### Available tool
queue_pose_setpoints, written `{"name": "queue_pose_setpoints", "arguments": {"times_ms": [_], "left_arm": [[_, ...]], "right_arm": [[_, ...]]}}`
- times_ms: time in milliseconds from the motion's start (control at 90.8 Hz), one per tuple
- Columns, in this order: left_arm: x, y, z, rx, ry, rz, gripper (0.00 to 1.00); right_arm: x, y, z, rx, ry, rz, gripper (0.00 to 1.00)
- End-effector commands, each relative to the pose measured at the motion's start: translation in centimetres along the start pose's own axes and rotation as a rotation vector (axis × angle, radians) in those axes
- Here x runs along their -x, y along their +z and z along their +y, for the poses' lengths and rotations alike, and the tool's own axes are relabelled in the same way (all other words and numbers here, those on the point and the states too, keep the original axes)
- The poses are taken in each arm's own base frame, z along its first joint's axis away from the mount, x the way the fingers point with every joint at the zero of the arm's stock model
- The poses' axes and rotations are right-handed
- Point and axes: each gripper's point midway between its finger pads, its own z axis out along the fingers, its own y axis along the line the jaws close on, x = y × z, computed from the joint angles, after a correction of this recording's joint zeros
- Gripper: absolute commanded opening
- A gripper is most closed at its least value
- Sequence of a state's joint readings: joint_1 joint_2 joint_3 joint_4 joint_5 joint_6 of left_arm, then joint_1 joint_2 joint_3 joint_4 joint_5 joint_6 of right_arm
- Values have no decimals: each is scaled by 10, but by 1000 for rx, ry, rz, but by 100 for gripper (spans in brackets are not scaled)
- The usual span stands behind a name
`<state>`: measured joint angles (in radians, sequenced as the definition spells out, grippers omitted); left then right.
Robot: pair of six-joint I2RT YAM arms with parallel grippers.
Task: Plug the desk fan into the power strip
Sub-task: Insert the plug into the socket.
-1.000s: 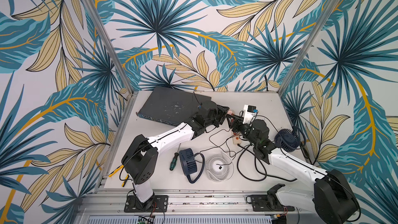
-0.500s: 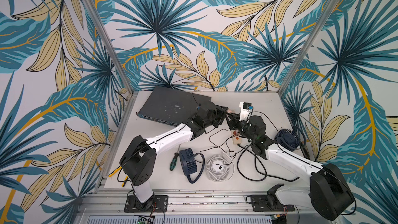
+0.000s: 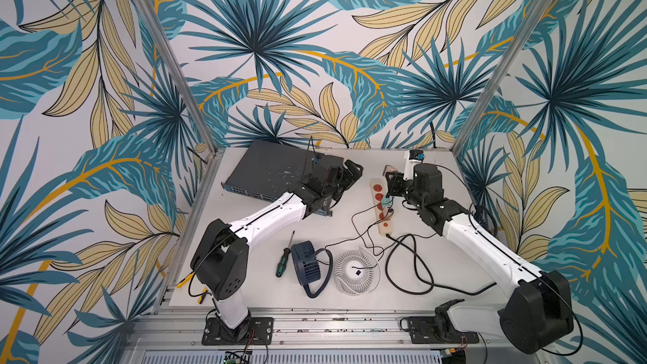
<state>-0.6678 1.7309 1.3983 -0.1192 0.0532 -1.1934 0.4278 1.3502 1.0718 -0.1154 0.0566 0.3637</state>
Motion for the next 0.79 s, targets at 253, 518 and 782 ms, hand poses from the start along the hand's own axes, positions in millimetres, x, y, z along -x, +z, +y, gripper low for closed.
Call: {"name": "queue_pose_setpoints", "arguments": {"times_ms": [253,518,782], "left_arm": [[-42,43,28,3,462,233,91],[-63,82,54,9,492,343,80],[-82,106,71,-7,473,435,69]], "right_arm": [[-21,58,-56,-132,-195,491,0],[-31,112,-64,-112,-195,658,0],[-61,132,-64,-68,-156,764,0]]}}
